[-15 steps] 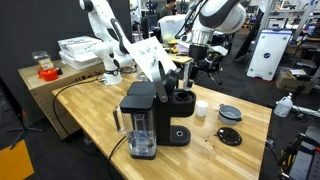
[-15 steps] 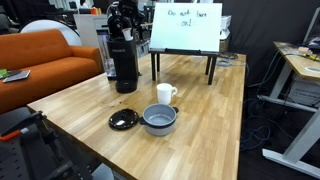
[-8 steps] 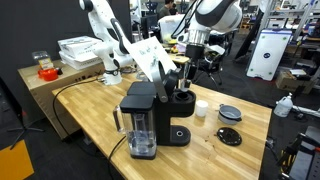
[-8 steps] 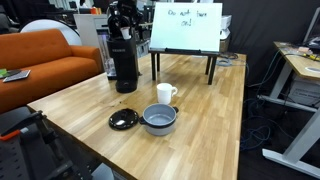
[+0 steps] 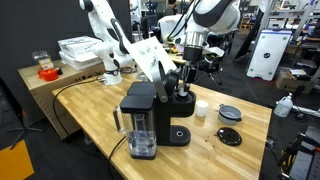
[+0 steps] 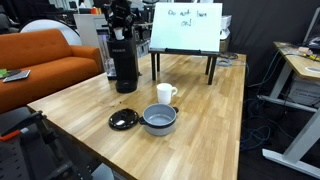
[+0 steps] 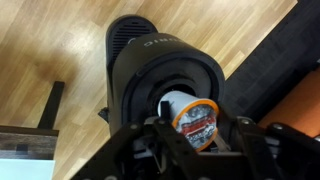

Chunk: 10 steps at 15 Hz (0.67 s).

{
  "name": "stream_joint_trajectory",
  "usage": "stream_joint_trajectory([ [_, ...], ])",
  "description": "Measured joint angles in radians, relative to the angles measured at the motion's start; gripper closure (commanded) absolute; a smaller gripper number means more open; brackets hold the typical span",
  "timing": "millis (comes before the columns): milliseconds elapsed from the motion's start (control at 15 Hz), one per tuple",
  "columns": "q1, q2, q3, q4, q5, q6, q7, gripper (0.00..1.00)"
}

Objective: Put the coffee pod inside the coffeemaker

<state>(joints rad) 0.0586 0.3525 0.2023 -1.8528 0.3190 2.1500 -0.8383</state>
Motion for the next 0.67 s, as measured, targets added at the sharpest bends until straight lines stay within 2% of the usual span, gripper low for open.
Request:
stream_joint_trajectory([
  [467,0.000,0.040,0.009,0.020,0.006,-0.017,-0.033,0.77],
  [533,0.000,0.044,0.009,0.026,0.006,-0.020,-0.033,0.38],
  [600,-0.001,0.049,0.009,0.032,0.006,-0.024,-0.033,0.26],
  [667,-0.001,0.051,0.009,0.037,0.006,-0.029,-0.033,0.21],
])
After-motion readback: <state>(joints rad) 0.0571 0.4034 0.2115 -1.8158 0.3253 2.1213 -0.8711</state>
